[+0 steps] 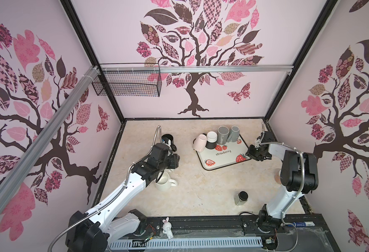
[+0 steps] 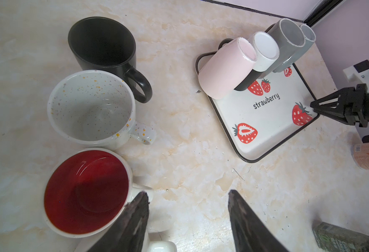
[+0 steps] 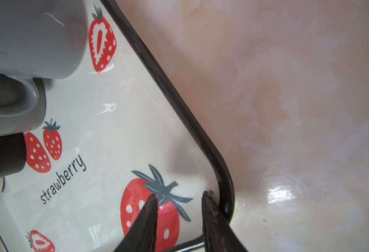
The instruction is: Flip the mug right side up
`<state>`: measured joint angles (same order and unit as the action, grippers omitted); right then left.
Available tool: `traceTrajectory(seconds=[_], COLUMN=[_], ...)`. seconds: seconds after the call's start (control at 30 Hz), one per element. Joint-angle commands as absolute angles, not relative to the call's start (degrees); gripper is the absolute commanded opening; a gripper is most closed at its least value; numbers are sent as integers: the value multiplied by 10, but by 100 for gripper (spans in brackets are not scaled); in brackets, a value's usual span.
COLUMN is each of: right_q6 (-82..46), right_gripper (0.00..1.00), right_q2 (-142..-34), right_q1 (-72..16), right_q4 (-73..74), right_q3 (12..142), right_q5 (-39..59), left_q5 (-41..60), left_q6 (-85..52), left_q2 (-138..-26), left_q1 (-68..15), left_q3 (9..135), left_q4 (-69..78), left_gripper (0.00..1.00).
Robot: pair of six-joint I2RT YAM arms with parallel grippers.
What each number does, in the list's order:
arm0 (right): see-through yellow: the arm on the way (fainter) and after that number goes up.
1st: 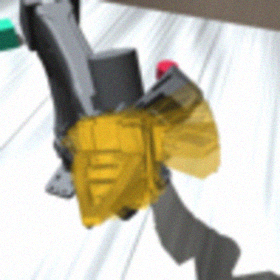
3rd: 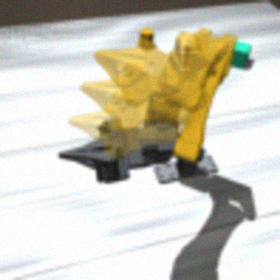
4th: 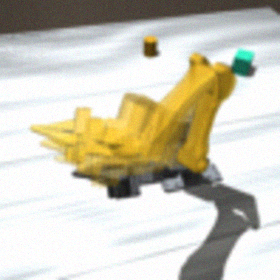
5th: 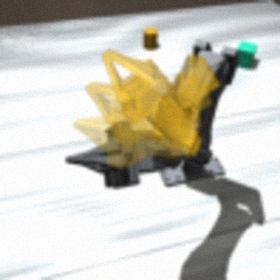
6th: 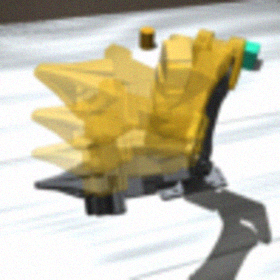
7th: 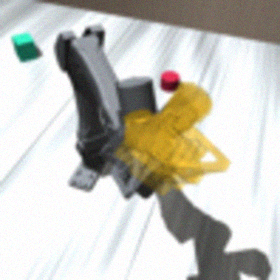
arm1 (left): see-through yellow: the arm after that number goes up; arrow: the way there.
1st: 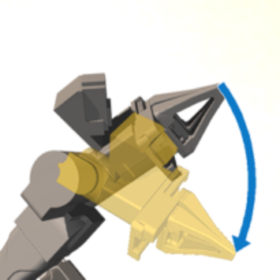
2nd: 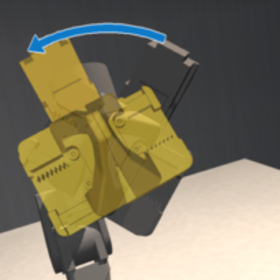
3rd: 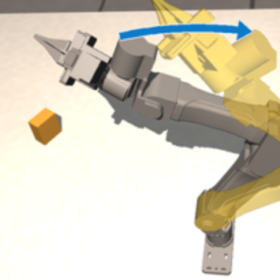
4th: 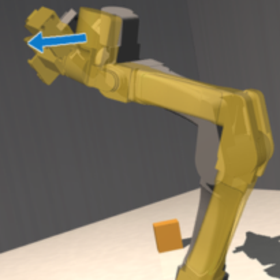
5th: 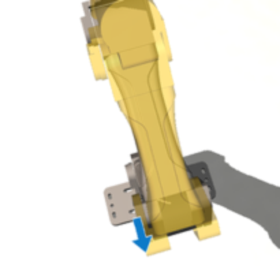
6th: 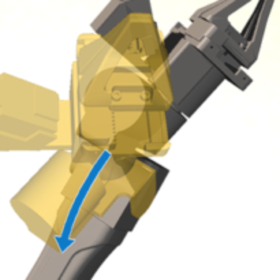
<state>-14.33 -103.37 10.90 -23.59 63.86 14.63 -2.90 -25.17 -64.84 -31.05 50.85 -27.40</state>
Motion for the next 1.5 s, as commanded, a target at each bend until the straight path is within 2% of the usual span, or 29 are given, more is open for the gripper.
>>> traceTrajectory(seconds=[0.0, 0.1, 0.23, 0.57, 0.77, 0.93, 1.13, 1.47], right_q6=[-154, -144, -169, -174, -186, -183, -186, -175], right_gripper=[37, 40, 43, 45, 47, 47, 50, 55], right_q2=[-1010, -1019, -1017, -966, -960, -955, -980, -973], right_q1=[89, 33, -20, -178, -218, -219, -220, -220], right_q4=[-313, -338, -319, -284, -283, -269, -264, -267], right_q3=[713, 787, 806, 744, 734, 732, 752, 743], right_q5=[134, 77, 88, 84, 102, 98, 119, 147], left_q5=[-32, -39, -36, 121, 221, 279, 315, 314], left_q6=[-243, -222, -210, -204, -263, -263, -283, -330], left_q2=[-669, -702, -777, -1026, -1131, -1203, -1229, -1199], left_q1=[-308, -308, -305, -289, -237, -223, -224, -238], left_q3=[580, 613, 668, 851, 940, 1020, 1012, 909], left_q4=[-265, -256, -238, -221, -185, -196, -178, -113], left_gripper=[61, 62, 62, 62, 60, 50, 45, 39])
